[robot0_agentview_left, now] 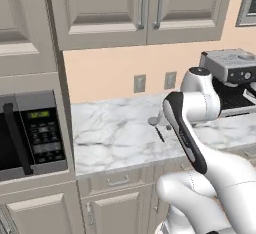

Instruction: Take the fork and place it on the left side of the plate. Then take the spoon and place it on the right side of the plate. Make sure they're directly next to the plate.

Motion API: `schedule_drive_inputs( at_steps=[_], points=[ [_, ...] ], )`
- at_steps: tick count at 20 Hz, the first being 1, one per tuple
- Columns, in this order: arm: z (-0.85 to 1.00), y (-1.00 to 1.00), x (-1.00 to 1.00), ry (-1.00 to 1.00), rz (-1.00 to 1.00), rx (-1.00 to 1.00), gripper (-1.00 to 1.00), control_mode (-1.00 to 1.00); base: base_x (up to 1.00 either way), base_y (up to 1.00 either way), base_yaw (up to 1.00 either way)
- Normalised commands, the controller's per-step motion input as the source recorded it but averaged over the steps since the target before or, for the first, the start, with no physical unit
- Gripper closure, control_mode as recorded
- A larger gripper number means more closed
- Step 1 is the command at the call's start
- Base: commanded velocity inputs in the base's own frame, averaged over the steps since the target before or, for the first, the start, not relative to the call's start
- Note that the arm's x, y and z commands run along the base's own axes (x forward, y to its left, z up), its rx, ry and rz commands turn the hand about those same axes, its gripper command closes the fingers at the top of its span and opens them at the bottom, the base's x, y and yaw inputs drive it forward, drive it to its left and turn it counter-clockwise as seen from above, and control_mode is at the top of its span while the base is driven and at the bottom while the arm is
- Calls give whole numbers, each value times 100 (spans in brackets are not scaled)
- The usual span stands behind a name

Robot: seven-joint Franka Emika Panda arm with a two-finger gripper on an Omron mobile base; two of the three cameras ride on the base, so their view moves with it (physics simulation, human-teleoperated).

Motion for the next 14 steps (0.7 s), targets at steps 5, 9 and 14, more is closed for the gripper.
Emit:
schedule_drive_inputs(
  at_steps=[5, 9, 14],
  points=[
    [0, 0, 0, 0, 0, 0, -100, 100, 62, -51, 32],
    [0, 0, 0, 0, 0, 0, -100, 100, 64, 14, 17],
    [-72, 6, 17, 0, 3, -1, -100, -100, 11, 8, 1]
  ],
)
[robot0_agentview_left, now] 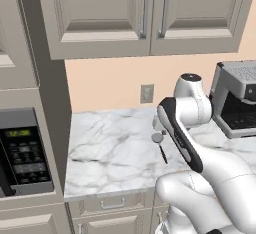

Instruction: Take the fork and place it on the left side of the plate. Then take the spoon and place it on the right side of the plate. Make sure they're directly next to the plate.

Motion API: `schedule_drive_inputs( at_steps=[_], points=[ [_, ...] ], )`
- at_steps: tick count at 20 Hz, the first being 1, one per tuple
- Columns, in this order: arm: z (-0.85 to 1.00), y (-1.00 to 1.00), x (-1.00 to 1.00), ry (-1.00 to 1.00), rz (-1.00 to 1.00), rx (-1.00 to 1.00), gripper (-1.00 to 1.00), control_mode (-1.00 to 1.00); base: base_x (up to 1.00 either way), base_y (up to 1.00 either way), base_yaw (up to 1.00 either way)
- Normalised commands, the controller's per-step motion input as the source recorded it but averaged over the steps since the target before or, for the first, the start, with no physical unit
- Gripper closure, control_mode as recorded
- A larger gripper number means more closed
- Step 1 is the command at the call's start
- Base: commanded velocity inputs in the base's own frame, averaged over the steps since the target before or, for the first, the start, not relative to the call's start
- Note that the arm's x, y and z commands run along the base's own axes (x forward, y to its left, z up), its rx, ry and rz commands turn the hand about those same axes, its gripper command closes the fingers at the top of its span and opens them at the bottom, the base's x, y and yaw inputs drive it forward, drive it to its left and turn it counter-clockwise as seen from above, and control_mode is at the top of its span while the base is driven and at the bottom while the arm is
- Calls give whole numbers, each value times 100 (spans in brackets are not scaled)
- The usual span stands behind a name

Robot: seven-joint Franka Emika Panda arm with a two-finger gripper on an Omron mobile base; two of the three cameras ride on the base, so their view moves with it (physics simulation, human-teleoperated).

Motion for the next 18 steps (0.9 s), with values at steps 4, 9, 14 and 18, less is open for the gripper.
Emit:
schedule_drive_inputs(
  at_steps=[4, 9, 14, 18],
  points=[
    [-84, -1, 0, -2, 1, -1, -100, -100, 0, 0, 0],
    [-57, -15, 1, -1, 0, 0, -100, -100, 0, 0, 0],
    [-45, -8, 33, 0, 2, 0, -100, -100, 0, 0, 0],
    [-33, 1, 57, 0, 0, 0, -100, -100, 0, 0, 0]
  ],
)
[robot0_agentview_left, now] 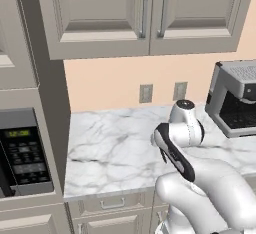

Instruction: Take the fork and place it on the left side of the plate. Then take the spoon and place it on the right side of the plate. Make sure they're directly next to the plate.

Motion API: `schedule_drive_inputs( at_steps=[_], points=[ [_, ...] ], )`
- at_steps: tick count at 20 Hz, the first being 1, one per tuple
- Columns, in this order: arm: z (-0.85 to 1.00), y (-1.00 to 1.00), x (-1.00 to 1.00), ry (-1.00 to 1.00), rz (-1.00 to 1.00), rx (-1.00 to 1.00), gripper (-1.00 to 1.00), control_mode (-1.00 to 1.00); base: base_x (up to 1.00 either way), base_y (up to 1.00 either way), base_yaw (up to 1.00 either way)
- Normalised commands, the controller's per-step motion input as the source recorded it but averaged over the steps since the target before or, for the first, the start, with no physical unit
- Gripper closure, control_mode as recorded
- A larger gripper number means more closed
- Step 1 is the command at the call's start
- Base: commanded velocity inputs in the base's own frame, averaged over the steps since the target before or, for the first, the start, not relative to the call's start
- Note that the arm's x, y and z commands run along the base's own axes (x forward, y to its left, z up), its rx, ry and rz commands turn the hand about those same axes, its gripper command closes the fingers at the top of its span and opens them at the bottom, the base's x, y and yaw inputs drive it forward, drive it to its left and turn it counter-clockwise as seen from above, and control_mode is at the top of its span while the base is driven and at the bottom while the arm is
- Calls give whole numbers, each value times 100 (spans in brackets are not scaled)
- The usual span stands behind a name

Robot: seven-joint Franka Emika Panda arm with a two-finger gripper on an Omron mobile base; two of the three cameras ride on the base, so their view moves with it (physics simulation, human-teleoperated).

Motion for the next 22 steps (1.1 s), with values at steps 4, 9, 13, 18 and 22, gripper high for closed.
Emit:
schedule_drive_inputs(
  at_steps=[4, 9, 13, 18, 22],
  points=[
    [-30, 1, 51, 0, 0, 0, -100, -100, 0, 0, 0],
    [-61, 7, 23, 0, 0, -2, -100, -100, 0, 0, 0],
    [-51, 3, 17, 0, 0, 0, -100, -100, 0, 0, 0],
    [-47, 0, 12, 0, 0, 0, -100, -100, 0, 0, 0],
    [-55, 2, 11, 0, 0, 0, -100, -100, 0, 0, 0]
  ],
)
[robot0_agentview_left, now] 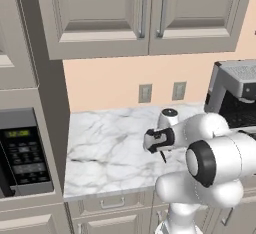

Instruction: Take the fork and place it on the left side of the plate. Then take the spoon and place it on the right side of the plate. Make sure they're directly next to the plate.

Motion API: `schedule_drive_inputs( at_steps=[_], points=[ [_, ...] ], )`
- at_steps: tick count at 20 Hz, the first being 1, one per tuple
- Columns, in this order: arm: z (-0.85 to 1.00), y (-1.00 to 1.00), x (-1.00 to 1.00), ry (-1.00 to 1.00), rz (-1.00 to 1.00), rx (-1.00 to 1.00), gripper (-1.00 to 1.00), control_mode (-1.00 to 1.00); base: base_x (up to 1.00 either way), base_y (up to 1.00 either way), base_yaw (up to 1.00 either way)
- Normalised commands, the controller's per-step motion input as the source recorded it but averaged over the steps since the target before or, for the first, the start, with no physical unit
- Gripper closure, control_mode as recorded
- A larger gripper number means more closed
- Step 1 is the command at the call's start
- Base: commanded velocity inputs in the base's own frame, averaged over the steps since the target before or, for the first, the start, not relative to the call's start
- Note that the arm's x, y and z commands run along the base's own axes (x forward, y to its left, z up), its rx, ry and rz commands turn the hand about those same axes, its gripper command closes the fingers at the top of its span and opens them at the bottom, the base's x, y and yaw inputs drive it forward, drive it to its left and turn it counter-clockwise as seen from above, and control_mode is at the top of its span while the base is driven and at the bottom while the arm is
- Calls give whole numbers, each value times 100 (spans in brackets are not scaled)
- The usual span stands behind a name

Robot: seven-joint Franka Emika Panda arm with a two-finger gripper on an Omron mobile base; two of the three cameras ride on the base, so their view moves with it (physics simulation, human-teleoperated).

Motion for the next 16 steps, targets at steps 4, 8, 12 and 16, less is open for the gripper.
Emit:
schedule_drive_inputs(
  at_steps=[4, 8, 12, 16],
  points=[
    [-59, 10, 4, -1, 0, -1, 100, -100, 0, 0, 0],
    [-40, 17, -1, -11, 0, 0, 100, -100, 0, 0, 0],
    [-35, 40, -7, -18, 1, 0, 100, -100, 0, 0, 0],
    [-25, 34, -23, -21, 2, 0, 100, -100, 0, 0, 0]
  ],
)
